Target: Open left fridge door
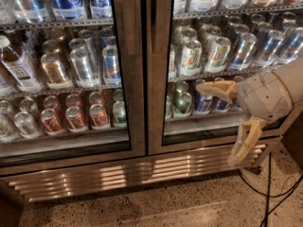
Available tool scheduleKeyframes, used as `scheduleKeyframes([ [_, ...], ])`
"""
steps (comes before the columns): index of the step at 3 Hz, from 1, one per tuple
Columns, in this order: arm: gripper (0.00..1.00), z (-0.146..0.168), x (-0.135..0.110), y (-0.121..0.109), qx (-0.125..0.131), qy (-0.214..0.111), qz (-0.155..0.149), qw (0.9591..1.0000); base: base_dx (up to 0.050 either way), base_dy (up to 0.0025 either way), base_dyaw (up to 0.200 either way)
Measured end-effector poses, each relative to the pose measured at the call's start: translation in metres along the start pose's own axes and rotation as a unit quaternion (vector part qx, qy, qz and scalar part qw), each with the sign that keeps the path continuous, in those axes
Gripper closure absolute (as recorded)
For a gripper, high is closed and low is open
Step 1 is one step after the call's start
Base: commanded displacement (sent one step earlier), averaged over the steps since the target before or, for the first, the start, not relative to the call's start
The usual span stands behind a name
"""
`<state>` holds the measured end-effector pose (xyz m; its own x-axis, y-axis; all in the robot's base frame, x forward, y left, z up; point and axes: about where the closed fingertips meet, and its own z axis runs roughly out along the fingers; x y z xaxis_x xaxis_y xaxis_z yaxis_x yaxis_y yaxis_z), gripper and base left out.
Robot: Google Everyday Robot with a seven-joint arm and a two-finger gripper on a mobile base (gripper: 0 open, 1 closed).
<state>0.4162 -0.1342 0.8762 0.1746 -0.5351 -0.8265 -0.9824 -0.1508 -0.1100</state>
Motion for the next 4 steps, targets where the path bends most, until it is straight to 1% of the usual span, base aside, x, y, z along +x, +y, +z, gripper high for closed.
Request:
scheduleKeyframes([
  [1, 0.00, 0.000, -0.001, -0.002, -0.003, -0.006, 0.001, 1.0000, 0.000, 0.00000, 0.000],
  [2, 0.00, -0.012, -0.016, 0.003, 0.001, -0.035, -0.014, 0.9993, 0.000, 0.00000, 0.000],
  [3, 0.00, -0.034, -0.044, 0.016, 0.017, -0.057, -0.043, 0.9973, 0.000, 0.00000, 0.000],
  [4, 0.00, -0.057, -0.072, 0.032, 0.037, -0.063, -0.073, 0.9946, 0.000, 0.00000, 0.000],
])
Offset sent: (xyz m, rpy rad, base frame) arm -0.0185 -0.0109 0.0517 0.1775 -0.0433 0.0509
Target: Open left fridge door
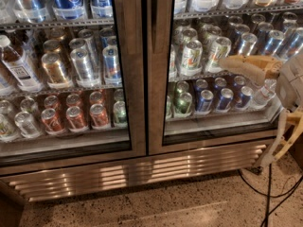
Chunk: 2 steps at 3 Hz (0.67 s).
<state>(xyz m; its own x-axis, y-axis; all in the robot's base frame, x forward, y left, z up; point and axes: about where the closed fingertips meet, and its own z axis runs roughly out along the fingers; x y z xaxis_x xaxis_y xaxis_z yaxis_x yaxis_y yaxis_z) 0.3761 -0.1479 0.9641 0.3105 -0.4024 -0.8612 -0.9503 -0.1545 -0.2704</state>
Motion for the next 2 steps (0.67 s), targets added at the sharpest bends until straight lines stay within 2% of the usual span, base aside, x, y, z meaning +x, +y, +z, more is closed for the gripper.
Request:
scheduleKeyframes([
  [1, 0.00, 0.0000, 0.0000, 0.0000, 0.000, 0.000, 0.000, 1.0000, 0.000, 0.00000, 0.000],
  [2, 0.00, 0.0033, 0.0033, -0.0035, -0.002, -0.025, 0.014, 0.9996, 0.000, 0.00000, 0.000],
])
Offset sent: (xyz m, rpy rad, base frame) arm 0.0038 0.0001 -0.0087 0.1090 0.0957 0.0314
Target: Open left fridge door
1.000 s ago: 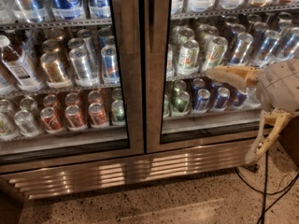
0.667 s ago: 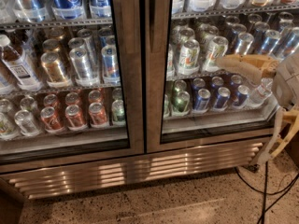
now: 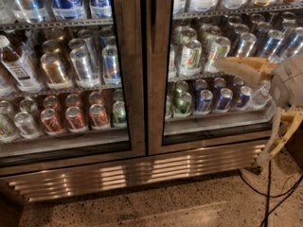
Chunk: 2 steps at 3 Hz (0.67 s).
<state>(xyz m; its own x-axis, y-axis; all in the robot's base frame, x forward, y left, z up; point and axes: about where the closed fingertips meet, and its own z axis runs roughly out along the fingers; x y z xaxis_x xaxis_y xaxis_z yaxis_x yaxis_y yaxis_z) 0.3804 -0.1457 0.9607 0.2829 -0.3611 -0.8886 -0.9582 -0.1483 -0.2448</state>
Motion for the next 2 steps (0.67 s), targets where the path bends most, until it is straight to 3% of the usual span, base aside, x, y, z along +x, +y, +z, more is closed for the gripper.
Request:
scheduleKeyframes([
  [1, 0.00, 0.0079, 0.0059, -0.0065, -0.008, -0.079, 0.024, 0.9965, 0.000, 0.00000, 0.000],
  [2, 0.00, 0.0123, 0.0050, -0.0096, -0.009, -0.082, 0.025, 0.9963, 0.000, 0.00000, 0.000],
])
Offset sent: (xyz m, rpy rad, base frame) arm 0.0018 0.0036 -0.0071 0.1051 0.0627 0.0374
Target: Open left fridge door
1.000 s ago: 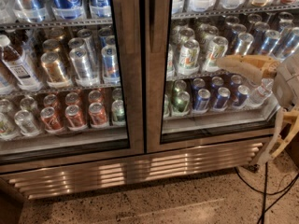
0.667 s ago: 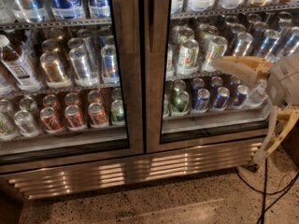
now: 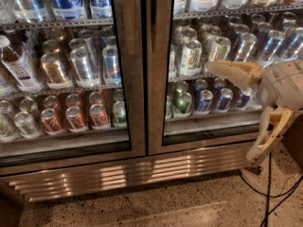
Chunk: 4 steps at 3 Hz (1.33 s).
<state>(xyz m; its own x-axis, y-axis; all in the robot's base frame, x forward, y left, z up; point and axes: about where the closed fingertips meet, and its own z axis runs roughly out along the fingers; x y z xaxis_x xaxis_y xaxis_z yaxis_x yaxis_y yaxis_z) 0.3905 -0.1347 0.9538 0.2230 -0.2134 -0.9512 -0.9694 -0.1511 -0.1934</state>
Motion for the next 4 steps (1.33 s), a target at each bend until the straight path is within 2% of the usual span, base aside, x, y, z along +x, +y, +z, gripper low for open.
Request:
scheduleKeyframes([
  [1, 0.00, 0.023, -0.010, -0.001, -0.013, -0.002, -0.010, 0.9999, 0.000, 0.00000, 0.000],
  [2, 0.00, 0.082, -0.033, 0.005, -0.035, -0.008, -0.024, 0.9991, 0.000, 0.00000, 0.000],
  [3, 0.00, 0.082, -0.033, 0.005, -0.035, -0.008, -0.024, 0.9991, 0.000, 0.00000, 0.000],
  [4, 0.00, 0.084, -0.034, 0.003, -0.032, -0.024, -0.020, 0.9990, 0.000, 0.00000, 0.000],
])
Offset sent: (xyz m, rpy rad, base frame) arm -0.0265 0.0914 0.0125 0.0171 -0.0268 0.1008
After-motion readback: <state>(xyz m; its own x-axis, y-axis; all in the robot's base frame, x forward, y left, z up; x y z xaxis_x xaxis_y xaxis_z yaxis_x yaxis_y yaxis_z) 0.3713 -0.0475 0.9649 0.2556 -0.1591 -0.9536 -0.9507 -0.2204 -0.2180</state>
